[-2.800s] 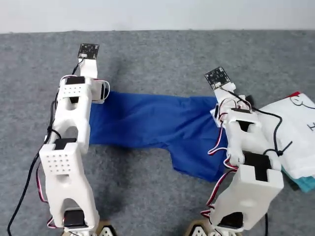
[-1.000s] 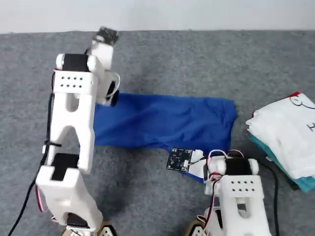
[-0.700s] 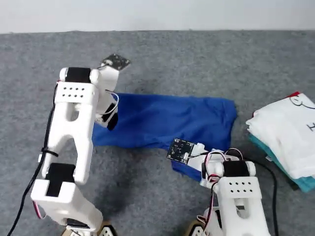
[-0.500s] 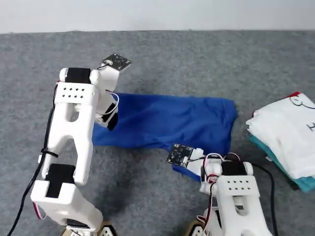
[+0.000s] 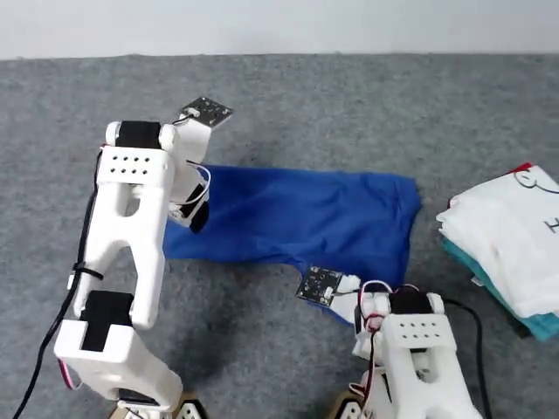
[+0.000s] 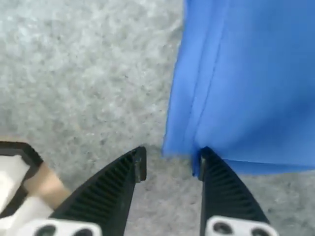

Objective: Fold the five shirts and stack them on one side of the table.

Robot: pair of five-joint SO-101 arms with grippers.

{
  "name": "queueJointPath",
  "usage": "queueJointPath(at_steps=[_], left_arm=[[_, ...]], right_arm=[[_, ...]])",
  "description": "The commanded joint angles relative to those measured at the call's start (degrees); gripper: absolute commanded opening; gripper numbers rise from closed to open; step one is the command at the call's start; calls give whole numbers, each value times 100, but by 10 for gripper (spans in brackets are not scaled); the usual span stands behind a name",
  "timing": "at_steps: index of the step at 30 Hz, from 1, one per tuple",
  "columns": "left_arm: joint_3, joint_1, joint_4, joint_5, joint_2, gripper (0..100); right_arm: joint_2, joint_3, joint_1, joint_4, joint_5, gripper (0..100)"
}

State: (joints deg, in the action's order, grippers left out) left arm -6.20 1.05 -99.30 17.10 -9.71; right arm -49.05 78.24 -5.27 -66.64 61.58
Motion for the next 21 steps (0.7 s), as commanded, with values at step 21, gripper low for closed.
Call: queueJointPath(at_steps=[21], left_arm=[[-22,-18,-141,44,281,137]], right_arm=[[963,-229,75,1077,53,15]])
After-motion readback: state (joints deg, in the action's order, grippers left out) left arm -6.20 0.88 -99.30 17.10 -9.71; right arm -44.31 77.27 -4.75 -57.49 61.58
